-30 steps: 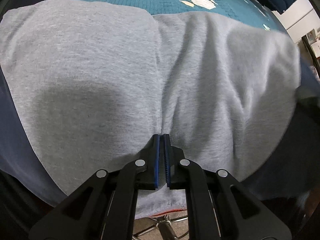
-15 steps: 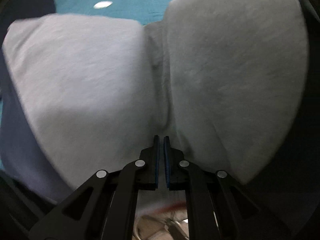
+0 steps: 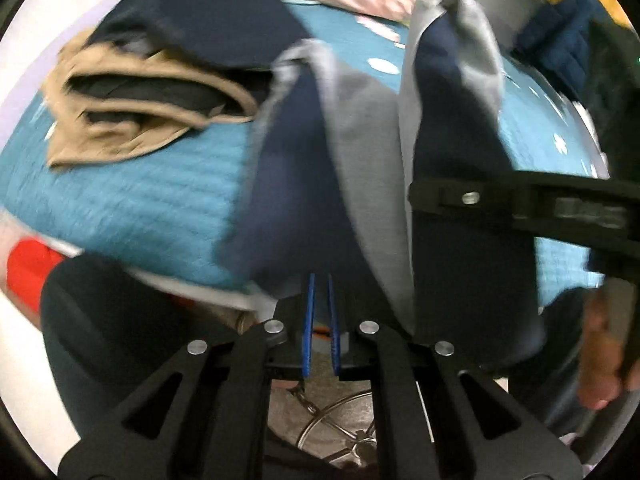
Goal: Fold large clothes
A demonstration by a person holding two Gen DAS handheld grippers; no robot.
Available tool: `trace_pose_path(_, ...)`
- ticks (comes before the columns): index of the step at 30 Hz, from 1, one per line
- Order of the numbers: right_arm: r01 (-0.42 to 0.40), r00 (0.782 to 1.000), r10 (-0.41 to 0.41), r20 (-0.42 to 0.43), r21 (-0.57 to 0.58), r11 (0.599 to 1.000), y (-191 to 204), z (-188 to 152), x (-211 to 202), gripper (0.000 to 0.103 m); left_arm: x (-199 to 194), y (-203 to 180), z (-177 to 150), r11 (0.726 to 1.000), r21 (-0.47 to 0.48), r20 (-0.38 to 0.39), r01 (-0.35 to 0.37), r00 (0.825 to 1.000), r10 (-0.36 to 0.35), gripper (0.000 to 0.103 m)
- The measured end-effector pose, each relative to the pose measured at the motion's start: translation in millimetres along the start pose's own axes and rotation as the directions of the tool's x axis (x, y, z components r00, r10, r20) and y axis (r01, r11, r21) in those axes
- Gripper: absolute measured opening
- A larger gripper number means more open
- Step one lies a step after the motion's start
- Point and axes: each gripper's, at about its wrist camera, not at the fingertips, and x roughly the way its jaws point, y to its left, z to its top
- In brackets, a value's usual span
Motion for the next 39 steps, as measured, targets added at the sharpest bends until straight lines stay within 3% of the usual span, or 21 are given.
trace_pose_path(4,0.061,0.997,-0.062,-0.039,-0.028,0.998,17.2,9.6,34.1,0.027,-0.5,22.2,1.8,0.997,-0.064,-0.003,-0.036,0.999,0.036,0.007)
trace_pose_path(9,-0.03,0.996,0.031,-0.078,0.013,0.999,21.0,13.1,50.6,0.044,1.0,44.4,-8.9,0.987,-0.149,-0.049,-0.064,0.997,0.057,0.007)
trace_pose_path(10,-0.085,0.992,0.088,-0.087,0.034,0.996,22.0,12.5,49.5,0.045,0.7,45.0,-9.5,0.985,-0.159,-0.05,-0.06,0.997,0.053,0.007)
trace_pose_path(12,-0.257,0.956,0.266,-0.123,0.086,0.963,20.7,4.4,49.0,0.043,0.9,51.3,-5.8,0.984,-0.165,-0.05,-0.069,0.997,0.062,0.007)
trace_pose_path(15,-0.192,0.975,0.195,-0.103,0.039,0.981,24.2,3.5,47.7,0.043,0.5,51.3,-2.8,0.984,-0.159,-0.047,-0.079,0.996,0.072,0.008)
trace_pose_path(19,-0.242,0.967,0.248,-0.056,0.104,0.965,2.6,-0.4,26.6,0.043,-21.9,38.0,1.2,0.99,-0.125,-0.016,-0.063,0.998,0.061,0.008)
trace_pose_path(22,-0.2,0.979,0.198,0.048,0.037,0.979,-7.1,-2.0,-16.0,0.042,-24.6,17.7,16.3,0.997,-0.068,0.008,-0.036,0.999,0.037,0.008)
trace_pose_path(24,-0.111,0.986,0.107,0.125,0.023,0.994,-15.8,-3.1,-44.9,0.043,-24.5,3.7,27.5,1.0,-0.025,0.025,-0.005,1.0,0.006,0.008)
trace_pose_path(26,-0.055,0.99,0.048,0.134,0.044,0.998,-24.9,-5.1,-57.5,0.041,-19.7,-13.7,40.6,0.999,0.042,0.041,0.027,0.999,-0.028,0.009)
trace_pose_path(28,0.003,0.991,-0.013,0.134,0.072,0.997,-39.2,-10.1,-66.7,0.027,-12.9,-29.1,50.1,0.995,0.101,0.067,0.012,0.998,-0.019,0.01)
trace_pose_path(31,0.09,0.991,-0.104,0.086,0.153,0.984,-58.3,-20.4,-66.0,0.012,15.7,-41.5,62.5,0.99,0.134,-0.006,0.043,0.999,-0.042,0.01)
trace_pose_path(35,0.121,0.992,-0.112,-0.049,0.244,0.962,-86.0,-38.9,-41.3,0.006,55.0,-30.3,50.3,0.992,0.124,-0.117,-0.022,0.992,0.037,0.009)
trace_pose_path(37,0.117,0.99,-0.087,-0.115,0.286,0.951,-101.6,-45.3,-10.4,0.001,69.6,-22.7,47.2,0.994,0.107,-0.117,-0.005,0.993,0.017,0.009)
trace_pose_path(39,0.105,0.991,-0.077,-0.108,0.278,0.955,-109.1,-45.7,5.7,0.0,81.3,-19.5,49.5,0.996,0.089,-0.121,0.006,0.993,0.004,0.009)
